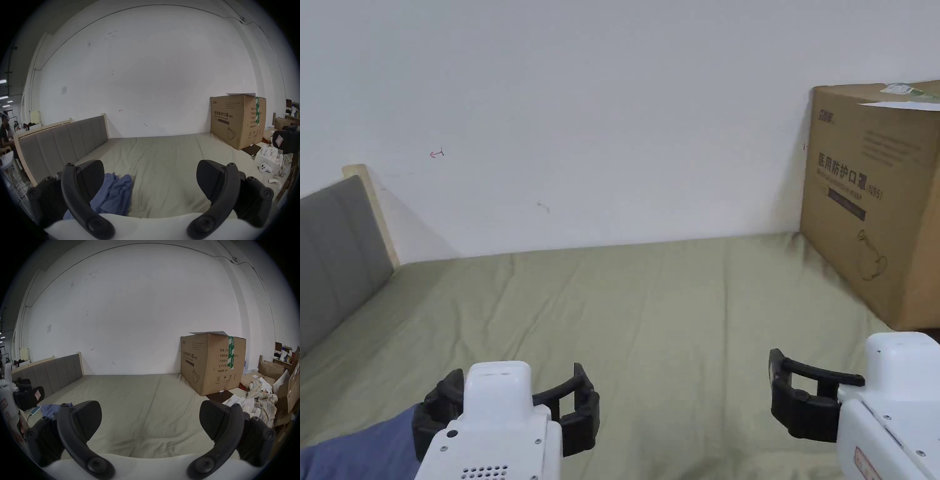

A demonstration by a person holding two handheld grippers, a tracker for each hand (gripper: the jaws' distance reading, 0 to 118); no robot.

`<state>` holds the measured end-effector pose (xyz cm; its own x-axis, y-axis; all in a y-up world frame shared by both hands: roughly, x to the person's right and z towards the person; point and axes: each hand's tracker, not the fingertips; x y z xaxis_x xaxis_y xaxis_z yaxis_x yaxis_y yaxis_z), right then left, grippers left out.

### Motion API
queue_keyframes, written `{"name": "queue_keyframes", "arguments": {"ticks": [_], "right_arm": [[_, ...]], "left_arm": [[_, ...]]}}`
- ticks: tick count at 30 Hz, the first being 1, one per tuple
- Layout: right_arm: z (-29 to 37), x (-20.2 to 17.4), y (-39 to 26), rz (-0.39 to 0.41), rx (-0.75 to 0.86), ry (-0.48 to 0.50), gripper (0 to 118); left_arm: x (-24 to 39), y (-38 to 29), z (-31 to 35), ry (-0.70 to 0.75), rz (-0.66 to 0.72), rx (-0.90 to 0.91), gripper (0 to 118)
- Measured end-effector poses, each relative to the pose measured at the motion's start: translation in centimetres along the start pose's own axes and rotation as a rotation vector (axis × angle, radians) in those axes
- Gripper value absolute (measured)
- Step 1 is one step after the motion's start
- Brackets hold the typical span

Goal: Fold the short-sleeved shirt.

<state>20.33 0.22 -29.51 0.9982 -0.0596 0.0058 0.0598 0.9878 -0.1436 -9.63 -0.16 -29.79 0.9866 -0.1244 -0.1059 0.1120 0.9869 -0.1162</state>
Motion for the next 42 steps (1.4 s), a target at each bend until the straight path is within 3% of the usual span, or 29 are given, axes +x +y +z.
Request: {"name": "queue_keyframes", "arguments": {"ticks": [1, 3, 6, 8, 9, 10, 11, 16, 18, 19, 21, 23, 25, 26, 27, 28, 32, 37, 42], "right_arm": [[0.0, 0.6, -0.2, -0.090, 0.025, -0.004, 118], [-0.3, 3.1, -0.7, -0.418, 0.014, -0.037, 118], [-2.0, 9.0, -4.7, -1.222, -0.156, -0.037, 118], [-2.9, 11.4, -9.6, -1.694, -0.332, -0.094, 118], [-2.8, 11.7, -11.9, -1.814, -0.398, -0.129, 118], [-2.4, 11.6, -13.2, -1.870, -0.388, -0.132, 118], [-2.1, 11.7, -14.3, -1.909, -0.368, -0.125, 118], [-2.1, 11.8, -10.7, -1.534, -0.261, -0.055, 118], [-1.9, 10.2, -6.3, -1.299, -0.182, 0.014, 118], [-1.8, 9.6, -4.4, -1.159, -0.145, 0.026, 118], [-1.2, 7.4, -0.2, -0.758, -0.033, 0.027, 118], [0.4, 3.6, 2.1, -0.290, 0.097, -0.011, 118], [1.0, 1.6, 1.3, 0.013, 0.212, -0.007, 118], [1.4, 0.4, 0.6, 0.118, 0.244, -0.014, 118], [1.6, -0.5, 0.1, 0.178, 0.253, -0.037, 118], [1.5, -1.1, -0.7, 0.171, 0.210, -0.082, 118], [0.9, -1.2, -2.6, 0.090, 0.063, -0.071, 118], [1.0, 0.1, -2.4, 0.036, 0.075, -0.029, 118], [0.6, 0.0, -2.0, 0.050, 0.053, -0.071, 118]], "left_arm": [[0.3, 0.2, -0.1, 0.022, -0.084, 0.019, 115], [1.8, 0.5, 0.0, 0.104, -0.325, 0.096, 115], [4.9, -1.9, -0.3, 0.271, -0.965, 0.290, 115], [6.0, -5.6, -0.8, 0.362, -1.473, 0.475, 115], [5.7, -6.7, -0.9, 0.351, -1.596, 0.546, 115], [5.7, -6.9, -0.7, 0.306, -1.598, 0.543, 115], [5.8, -6.7, -0.4, 0.233, -1.506, 0.490, 115], [5.2, -1.9, -0.6, 0.162, -0.965, 0.282, 114], [3.9, 0.6, -0.4, 0.104, -0.682, 0.221, 114], [2.9, 1.5, -0.4, 0.076, -0.554, 0.201, 114], [0.9, 2.8, -0.1, 0.022, -0.277, 0.169, 114], [-1.2, 2.8, 0.3, -0.063, 0.011, 0.150, 114], [-2.3, 1.8, 0.6, -0.084, 0.137, 0.159, 114], [-2.5, 1.1, 0.8, -0.070, 0.153, 0.160, 114], [-2.3, 0.4, 0.9, -0.059, 0.133, 0.150, 114], [-2.4, -0.2, 0.9, -0.067, 0.126, 0.134, 114], [-1.8, -1.6, 0.8, -0.066, 0.114, 0.057, 114], [-1.8, -1.4, 0.8, -0.055, 0.094, 0.058, 114], [-1.7, -1.3, 1.0, -0.038, 0.098, 0.084, 114]]}}
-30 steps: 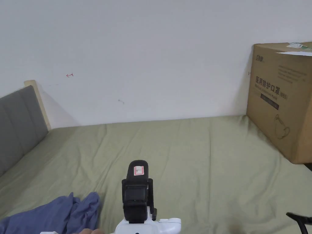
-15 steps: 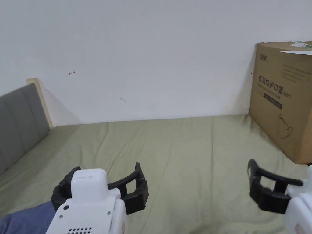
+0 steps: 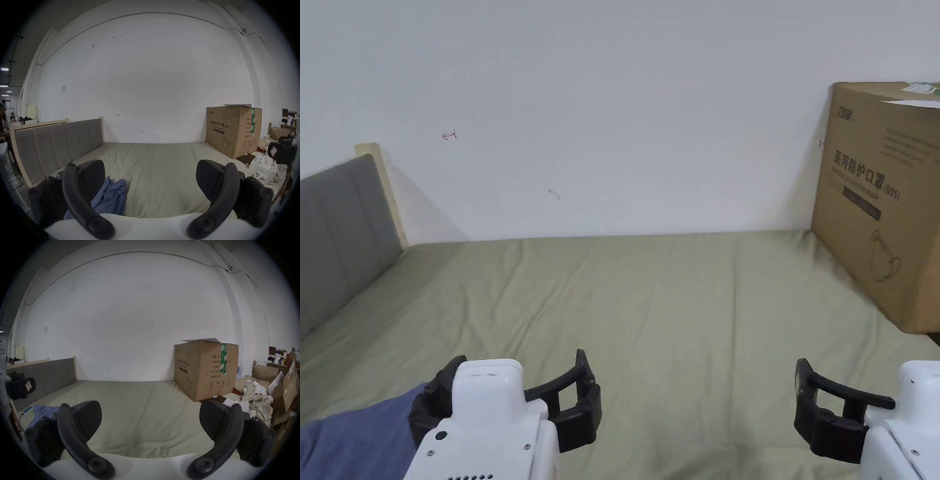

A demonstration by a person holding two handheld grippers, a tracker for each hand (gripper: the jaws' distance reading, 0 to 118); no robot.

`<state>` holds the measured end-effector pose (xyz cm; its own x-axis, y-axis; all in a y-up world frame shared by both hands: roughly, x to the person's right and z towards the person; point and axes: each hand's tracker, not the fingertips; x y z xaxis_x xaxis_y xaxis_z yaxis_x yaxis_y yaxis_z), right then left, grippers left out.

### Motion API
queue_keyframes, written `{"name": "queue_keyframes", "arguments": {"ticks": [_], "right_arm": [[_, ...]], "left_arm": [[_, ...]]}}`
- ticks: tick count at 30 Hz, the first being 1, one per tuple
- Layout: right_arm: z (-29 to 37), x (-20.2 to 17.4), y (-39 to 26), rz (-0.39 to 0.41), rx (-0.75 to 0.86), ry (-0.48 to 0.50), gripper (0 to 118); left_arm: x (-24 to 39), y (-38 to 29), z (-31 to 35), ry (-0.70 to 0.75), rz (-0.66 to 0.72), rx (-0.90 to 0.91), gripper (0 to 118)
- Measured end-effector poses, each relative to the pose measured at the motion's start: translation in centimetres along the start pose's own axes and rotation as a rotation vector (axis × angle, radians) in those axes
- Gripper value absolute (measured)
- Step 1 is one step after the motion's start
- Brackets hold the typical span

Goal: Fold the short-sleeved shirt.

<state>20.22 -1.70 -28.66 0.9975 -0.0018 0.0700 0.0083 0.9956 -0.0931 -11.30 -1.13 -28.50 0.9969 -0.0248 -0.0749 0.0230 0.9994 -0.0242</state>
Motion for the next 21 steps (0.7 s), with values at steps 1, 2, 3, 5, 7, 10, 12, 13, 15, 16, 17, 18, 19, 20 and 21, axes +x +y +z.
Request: {"name": "queue_keyframes", "arguments": {"ticks": [1, 2, 3, 5, 7, 10, 12, 13, 15, 16, 17, 18, 19, 20, 21], "right_arm": [[-0.4, -0.1, 0.0, 0.011, -0.035, 0.022, 118], [-0.5, -0.2, 0.0, 0.022, -0.049, 0.025, 118], [-0.5, -0.4, -0.1, 0.030, -0.048, 0.024, 118], [-0.3, -0.6, -0.4, 0.051, -0.026, 0.012, 118], [0.2, -0.7, -0.3, 0.052, -0.001, 0.017, 118], [0.3, -0.7, 0.0, 0.045, 0.016, 0.025, 118], [0.4, -0.8, 0.3, 0.048, 0.022, 0.021, 118], [0.4, -0.7, 0.3, 0.048, 0.025, 0.017, 118], [0.3, -0.7, 0.7, 0.044, 0.004, 0.018, 116], [0.1, -0.7, 0.7, 0.043, -0.010, 0.032, 109], [0.2, -0.7, 0.6, 0.047, -0.005, 0.030, 77], [0.3, -0.8, 0.5, 0.058, 0.010, 0.016, 0], [0.0, -1.0, 0.6, 0.078, -0.009, -0.037, 0], [-0.1, -0.9, 0.6, 0.036, 0.002, -0.048, 0], [-0.3, -0.5, 0.6, -0.007, -0.039, 0.020, 0]], "left_arm": [[0.1, 0.0, 0.1, 0.006, -0.005, 0.003, 114], [0.1, 0.0, 0.1, 0.005, -0.009, 0.003, 114], [0.2, 0.0, 0.0, 0.001, -0.014, -0.001, 114], [0.4, 0.1, 0.0, -0.005, -0.020, -0.014, 113], [0.5, 0.1, 0.0, -0.006, -0.022, -0.018, 113], [0.6, 0.1, 0.1, -0.003, -0.019, -0.019, 113], [0.6, 0.1, 0.1, -0.007, -0.016, -0.019, 112], [0.5, 0.1, 0.0, -0.014, -0.015, -0.021, 111], [0.6, 0.2, -0.1, -0.021, -0.019, -0.032, 105], [0.7, 0.3, -0.2, -0.017, -0.034, -0.050, 95], [0.5, 0.5, -0.1, -0.027, -0.037, -0.073, 69], [0.3, 0.6, -0.1, -0.064, -0.012, -0.092, 14], [0.0, 0.7, -0.3, -0.093, 0.021, -0.120, 0], [0.0, 0.5, -0.7, -0.046, 0.008, -0.154, 0], [0.1, 0.5, -0.8, -0.031, 0.013, -0.131, 0]]}}
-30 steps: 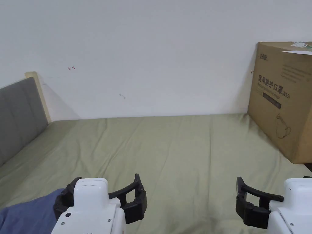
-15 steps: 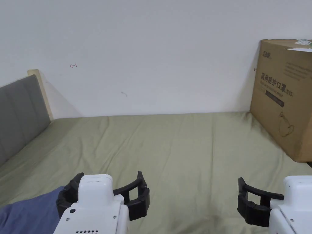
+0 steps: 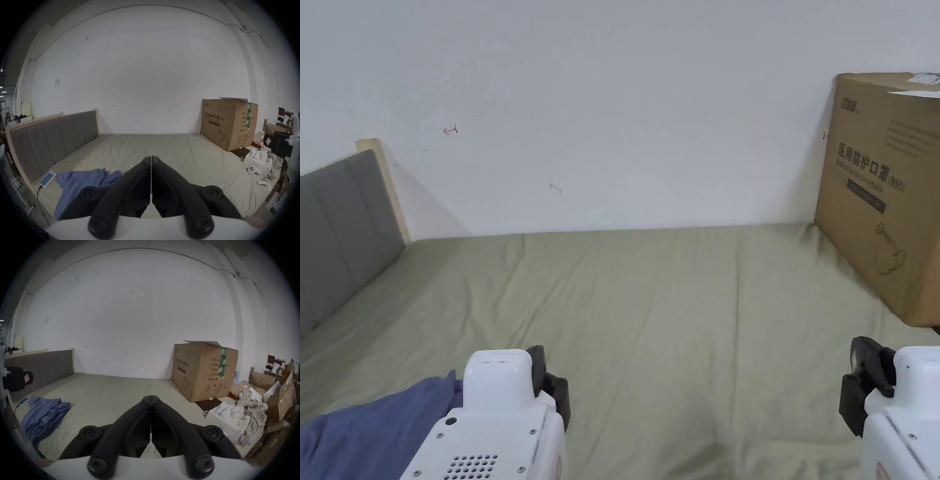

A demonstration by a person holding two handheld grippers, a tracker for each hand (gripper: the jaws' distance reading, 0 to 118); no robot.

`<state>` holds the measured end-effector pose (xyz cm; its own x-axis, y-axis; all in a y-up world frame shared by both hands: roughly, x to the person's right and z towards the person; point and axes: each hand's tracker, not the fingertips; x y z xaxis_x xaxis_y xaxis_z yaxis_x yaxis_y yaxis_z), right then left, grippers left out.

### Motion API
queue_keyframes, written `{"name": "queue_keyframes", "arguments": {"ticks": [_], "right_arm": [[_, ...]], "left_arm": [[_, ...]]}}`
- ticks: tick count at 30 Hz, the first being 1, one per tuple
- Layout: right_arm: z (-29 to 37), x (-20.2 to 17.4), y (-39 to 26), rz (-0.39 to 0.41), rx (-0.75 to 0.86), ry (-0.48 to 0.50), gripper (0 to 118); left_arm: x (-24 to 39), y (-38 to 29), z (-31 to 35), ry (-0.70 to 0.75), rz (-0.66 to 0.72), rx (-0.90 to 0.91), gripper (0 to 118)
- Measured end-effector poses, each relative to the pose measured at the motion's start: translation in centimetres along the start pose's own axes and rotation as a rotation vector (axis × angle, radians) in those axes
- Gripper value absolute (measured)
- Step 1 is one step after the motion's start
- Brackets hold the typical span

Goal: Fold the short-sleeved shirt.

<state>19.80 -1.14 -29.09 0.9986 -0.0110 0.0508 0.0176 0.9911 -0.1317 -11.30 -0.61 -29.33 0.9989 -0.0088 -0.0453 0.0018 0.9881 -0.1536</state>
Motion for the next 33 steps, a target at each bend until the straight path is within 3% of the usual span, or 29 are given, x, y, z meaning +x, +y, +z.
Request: {"name": "queue_keyframes", "arguments": {"ticks": [2, 7, 13, 16, 19, 22, 26, 30, 33], "right_arm": [[-0.6, 1.1, -0.1, -0.066, -0.067, 0.060, 0], [-0.5, 1.5, -0.4, -0.051, -0.060, -0.001, 0], [-1.3, 0.0, -0.5, -0.058, -0.071, 0.010, 0], [-3.0, -4.0, -1.0, -0.075, -0.133, 0.134, 0], [-4.1, -9.3, -1.2, -0.149, -0.201, 0.340, 0], [-3.9, -14.5, -0.8, -0.089, -0.192, 0.496, 0], [-3.1, -17.4, -0.1, -0.033, -0.144, 0.565, 0], [-3.5, -16.2, 0.3, -0.032, -0.160, 0.565, 0], [-3.9, -14.2, 0.1, -0.017, -0.182, 0.512, 0]], "left_arm": [[-0.2, 0.0, -0.3, -0.027, 0.002, -0.005, 0], [0.4, -0.1, -0.5, -0.031, -0.016, -0.019, 0], [-3.5, -0.1, -0.1, 0.009, 0.050, -0.099, 0], [-9.2, -0.6, 2.2, 0.155, 0.066, -0.107, 0], [-14.4, -1.1, 5.2, 0.332, 0.036, -0.103, 0], [-17.0, -1.4, 7.8, 0.464, -0.034, -0.085, 0], [-17.6, -1.6, 8.3, 0.435, -0.009, -0.094, 0], [-18.0, 0.1, 6.3, 0.392, 0.053, -0.073, 0], [-20.2, 2.3, 0.3, 0.231, 0.118, -0.293, 0]]}}
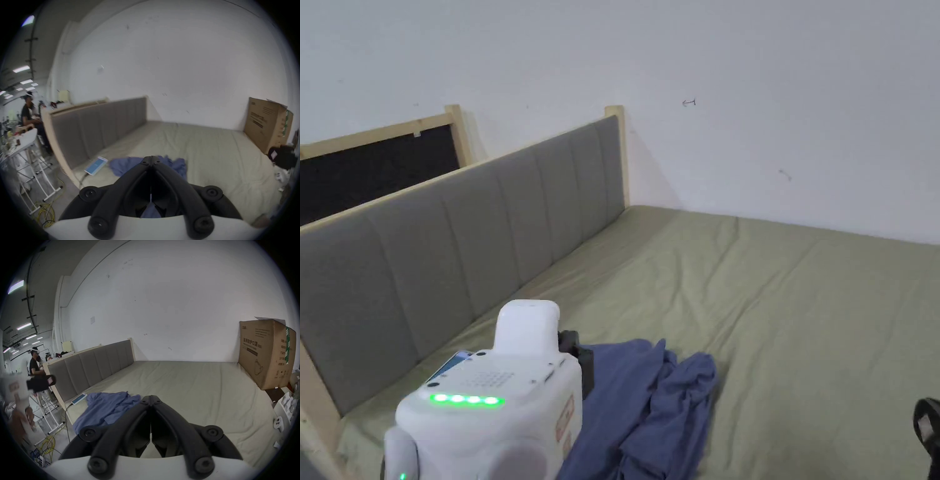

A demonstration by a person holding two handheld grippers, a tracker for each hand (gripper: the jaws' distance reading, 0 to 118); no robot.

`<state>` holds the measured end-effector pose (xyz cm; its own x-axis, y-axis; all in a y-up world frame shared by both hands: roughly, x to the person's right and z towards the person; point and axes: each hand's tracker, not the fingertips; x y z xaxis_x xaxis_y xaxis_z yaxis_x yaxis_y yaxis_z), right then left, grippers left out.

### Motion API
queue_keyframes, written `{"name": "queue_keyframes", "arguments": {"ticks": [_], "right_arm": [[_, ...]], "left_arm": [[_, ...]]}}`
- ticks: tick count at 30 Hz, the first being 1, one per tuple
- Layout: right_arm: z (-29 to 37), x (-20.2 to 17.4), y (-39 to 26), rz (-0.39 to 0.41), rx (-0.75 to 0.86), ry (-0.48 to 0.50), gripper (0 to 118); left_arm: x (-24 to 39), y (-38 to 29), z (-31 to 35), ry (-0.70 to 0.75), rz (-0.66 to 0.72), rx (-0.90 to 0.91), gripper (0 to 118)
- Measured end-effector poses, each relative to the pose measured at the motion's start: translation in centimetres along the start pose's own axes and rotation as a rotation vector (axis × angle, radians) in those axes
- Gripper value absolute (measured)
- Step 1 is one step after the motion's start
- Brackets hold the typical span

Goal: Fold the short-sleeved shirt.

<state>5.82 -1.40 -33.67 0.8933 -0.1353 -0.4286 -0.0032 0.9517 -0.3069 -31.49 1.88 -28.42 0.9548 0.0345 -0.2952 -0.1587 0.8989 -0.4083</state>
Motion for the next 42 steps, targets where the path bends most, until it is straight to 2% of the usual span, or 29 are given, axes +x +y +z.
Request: {"name": "queue_keyframes", "arguments": {"ticks": [2, 5, 6, 8, 9, 10, 12, 16, 17, 18, 20, 24, 27, 30, 32, 34, 35, 36, 40, 42], "right_arm": [[0.1, 1.6, -0.4, -0.001, -0.035, -0.033, 0], [0.3, 3.6, -1.4, -0.003, -0.055, -0.063, 0], [0.3, 4.3, -1.7, -0.010, -0.066, -0.063, 0], [0.4, 5.5, -2.4, -0.008, -0.108, -0.088, 0], [0.4, 6.0, -2.7, 0.000, -0.120, -0.104, 0], [0.4, 6.5, -3.0, 0.009, -0.133, -0.118, 0], [0.4, 7.5, -3.5, 0.014, -0.157, -0.139, 0], [-0.3, 9.0, -4.4, -0.025, -0.206, -0.162, 0], [-0.7, 9.2, -4.7, -0.035, -0.217, -0.161, 0], [-0.9, 9.4, -4.8, -0.041, -0.224, -0.162, 0], [-1.2, 9.5, -5.1, -0.051, -0.238, -0.165, 0], [-1.5, 9.6, -5.7, -0.070, -0.249, -0.154, 0], [-1.8, 9.4, -6.0, -0.072, -0.272, -0.149, 0], [-1.7, 9.3, -6.0, -0.072, -0.275, -0.140, 0], [-1.3, 9.1, -5.6, -0.071, -0.261, -0.137, 0], [-1.0, 9.1, -5.3, -0.068, -0.253, -0.138, 0], [-0.9, 9.2, -5.2, -0.067, -0.251, -0.140, 0], [-0.8, 9.3, -5.1, -0.067, -0.250, -0.142, 0], [0.3, 9.6, -4.3, -0.087, -0.229, -0.152, 0], [1.1, 9.9, -3.8, -0.091, -0.205, -0.156, 0]], "left_arm": [[-1.0, 1.0, -6.2, -0.155, 0.046, -0.285, 0], [-1.8, -1.1, -14.4, -0.175, 0.108, -0.487, 0], [-1.9, -1.9, -16.4, -0.154, 0.099, -0.545, 14], [-2.1, -4.5, -20.6, -0.123, 0.144, -0.651, 97], [-2.1, -5.2, -21.5, -0.141, 0.161, -0.648, 109], [-1.9, -5.8, -22.6, -0.151, 0.174, -0.645, 105], [-0.9, -7.2, -25.0, -0.120, 0.123, -0.721, 105], [1.8, -11.0, -28.9, -0.054, -0.123, -0.797, 106], [1.8, -12.5, -29.9, -0.046, -0.167, -0.839, 110], [1.2, -13.4, -30.4, -0.077, -0.127, -0.821, 118], [0.8, -13.4, -29.2, -0.112, -0.070, -0.727, 118], [1.6, -13.8, -27.9, -0.067, -0.091, -0.684, 118], [1.6, -13.5, -27.6, -0.063, -0.084, -0.690, 109], [1.6, -13.1, -26.7, -0.082, -0.082, -0.641, 105], [1.4, -12.5, -25.9, -0.087, -0.088, -0.624, 86], [1.4, -12.0, -25.3, -0.068, -0.098, -0.607, 49], [1.1, -11.7, -25.2, -0.030, -0.124, -0.591, 22], [0.9, -11.5, -24.7, -0.019, -0.124, -0.574, 7], [0.3, -9.0, -22.2, 0.020, -0.110, -0.427, 7], [-0.4, -6.7, -20.1, 0.033, -0.048, -0.332, 7]]}}
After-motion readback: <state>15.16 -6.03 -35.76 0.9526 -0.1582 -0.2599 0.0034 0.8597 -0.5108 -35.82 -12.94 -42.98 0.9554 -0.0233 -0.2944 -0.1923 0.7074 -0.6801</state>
